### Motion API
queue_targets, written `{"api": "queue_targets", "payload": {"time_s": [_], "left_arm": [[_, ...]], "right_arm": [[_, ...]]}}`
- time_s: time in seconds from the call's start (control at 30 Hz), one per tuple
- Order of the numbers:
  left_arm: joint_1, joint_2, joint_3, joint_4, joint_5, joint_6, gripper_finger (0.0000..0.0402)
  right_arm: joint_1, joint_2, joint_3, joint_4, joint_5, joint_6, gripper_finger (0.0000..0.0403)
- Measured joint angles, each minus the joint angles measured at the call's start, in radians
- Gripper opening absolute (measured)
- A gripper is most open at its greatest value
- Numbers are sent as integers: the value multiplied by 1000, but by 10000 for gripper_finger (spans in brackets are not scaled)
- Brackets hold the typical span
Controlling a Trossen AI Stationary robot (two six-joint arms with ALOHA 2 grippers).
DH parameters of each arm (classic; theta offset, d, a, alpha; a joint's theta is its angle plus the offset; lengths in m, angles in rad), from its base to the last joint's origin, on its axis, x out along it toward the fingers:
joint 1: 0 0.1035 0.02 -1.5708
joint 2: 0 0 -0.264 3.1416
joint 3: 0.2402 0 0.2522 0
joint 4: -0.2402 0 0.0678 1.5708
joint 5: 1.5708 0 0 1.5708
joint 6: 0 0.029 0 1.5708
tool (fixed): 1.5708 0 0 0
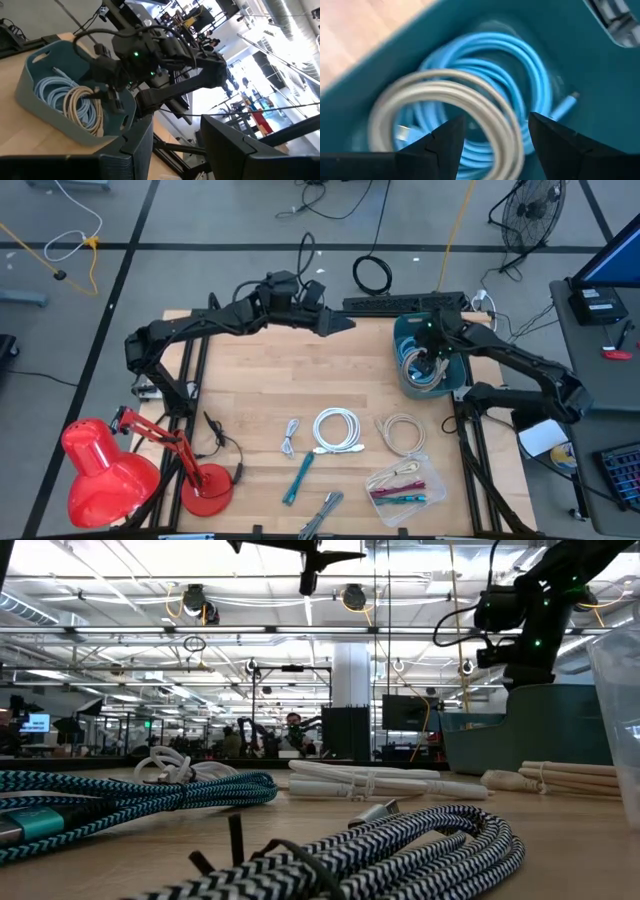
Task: Pick & Place USB Port
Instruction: Put the left light brown hdmi cable into the blue bin
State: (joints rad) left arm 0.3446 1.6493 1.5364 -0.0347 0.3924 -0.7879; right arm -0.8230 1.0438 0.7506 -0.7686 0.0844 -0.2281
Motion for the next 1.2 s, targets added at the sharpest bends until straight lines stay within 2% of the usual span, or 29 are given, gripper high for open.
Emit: {"api": "queue_targets", "payload": {"time_s": [0.1, 0.3, 0.43, 0.5, 0.63, 0.83, 1.0, 1.2], "left_arm": [[-1, 0, 0, -1, 1, 0, 168], [0, 0, 0, -1, 0, -3, 168], [0, 0, 0, -1, 0, -4, 168], [0, 0, 0, -1, 0, -4, 168], [0, 0, 0, -1, -21, -4, 168], [2, 0, 0, -1, -54, -9, 168], [2, 0, 0, 0, -54, -12, 168], [2, 0, 0, 0, -55, -26, 168]], "right_arm": [[-2, 17, 0, -1, 49, -22, 210], [-10, 39, 0, -28, 56, -23, 210], [-13, 54, 18, -96, 202, 33, 210], [-27, 65, 34, -129, 228, 59, 210], [-67, 102, 43, -215, 149, 112, 210], [-72, 105, 43, -208, 144, 111, 210], [-72, 104, 43, -213, 94, 105, 209], [-72, 115, 43, -215, 95, 105, 189]]}}
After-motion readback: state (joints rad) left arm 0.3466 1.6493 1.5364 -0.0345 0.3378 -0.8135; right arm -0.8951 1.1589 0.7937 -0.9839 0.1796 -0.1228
